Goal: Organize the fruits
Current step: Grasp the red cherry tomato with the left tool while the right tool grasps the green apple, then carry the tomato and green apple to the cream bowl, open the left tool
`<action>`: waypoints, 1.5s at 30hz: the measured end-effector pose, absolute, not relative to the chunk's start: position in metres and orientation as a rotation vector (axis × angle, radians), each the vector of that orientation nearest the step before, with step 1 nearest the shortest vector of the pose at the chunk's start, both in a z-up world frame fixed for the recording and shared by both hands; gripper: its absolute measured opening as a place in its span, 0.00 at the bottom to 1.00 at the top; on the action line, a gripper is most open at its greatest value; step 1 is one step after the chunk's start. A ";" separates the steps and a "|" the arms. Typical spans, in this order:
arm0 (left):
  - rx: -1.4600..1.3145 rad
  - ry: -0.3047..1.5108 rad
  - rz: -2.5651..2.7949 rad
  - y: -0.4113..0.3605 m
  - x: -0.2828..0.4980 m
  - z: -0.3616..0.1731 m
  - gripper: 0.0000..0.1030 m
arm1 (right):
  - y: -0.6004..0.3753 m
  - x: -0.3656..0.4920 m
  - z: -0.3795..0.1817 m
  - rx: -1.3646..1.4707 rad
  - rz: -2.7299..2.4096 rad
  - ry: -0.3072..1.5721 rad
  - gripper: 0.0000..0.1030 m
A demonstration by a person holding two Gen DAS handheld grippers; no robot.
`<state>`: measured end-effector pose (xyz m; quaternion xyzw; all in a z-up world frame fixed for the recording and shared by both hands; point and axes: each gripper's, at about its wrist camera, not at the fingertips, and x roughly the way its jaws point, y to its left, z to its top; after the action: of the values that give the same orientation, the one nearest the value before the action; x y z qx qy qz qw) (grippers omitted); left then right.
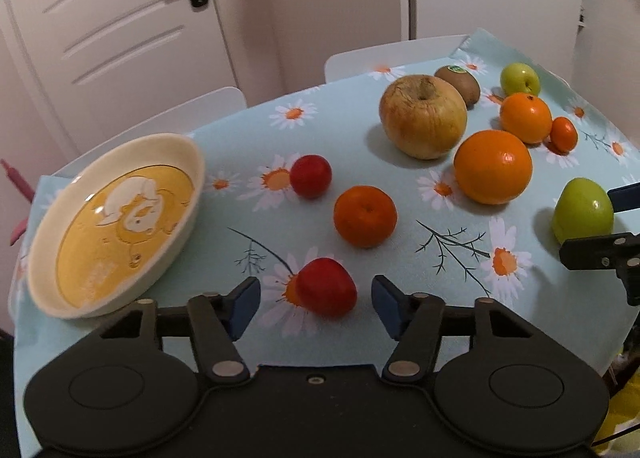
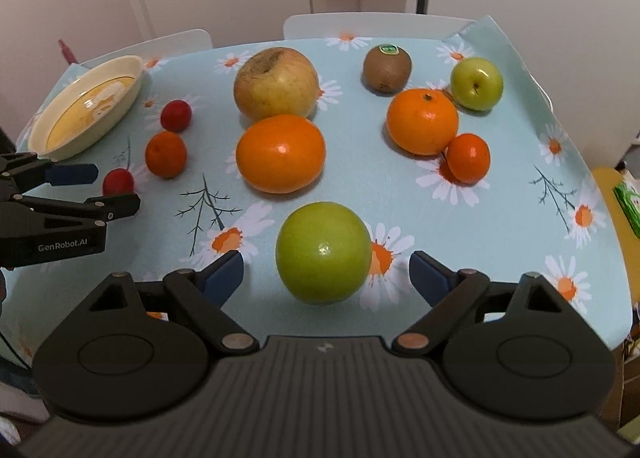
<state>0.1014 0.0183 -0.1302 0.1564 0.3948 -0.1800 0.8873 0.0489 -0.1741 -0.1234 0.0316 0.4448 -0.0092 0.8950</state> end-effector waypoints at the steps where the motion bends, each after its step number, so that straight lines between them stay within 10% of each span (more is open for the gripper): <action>1: 0.325 0.824 -0.382 0.018 0.103 -0.132 0.59 | -0.173 0.050 -0.125 0.068 -0.027 0.927 0.99; 10: 0.310 0.837 -0.425 0.020 0.103 -0.131 0.37 | -0.169 0.051 -0.125 0.077 -0.044 0.933 0.94; 24: 0.308 0.828 -0.375 0.018 0.090 -0.131 0.36 | -0.172 0.056 -0.125 0.048 -0.005 0.933 0.87; 29: 0.293 0.834 -0.344 0.019 0.083 -0.130 0.36 | -0.172 0.058 -0.126 0.028 0.025 0.948 0.66; 45: 0.164 0.768 -0.141 0.019 0.038 -0.071 0.36 | -0.168 0.058 -0.083 -0.050 0.249 0.877 0.65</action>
<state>0.0380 0.0193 -0.0714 0.0800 0.3741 -0.0688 0.9214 0.0582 -0.1676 -0.0833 -0.0243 0.4232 0.1201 0.8977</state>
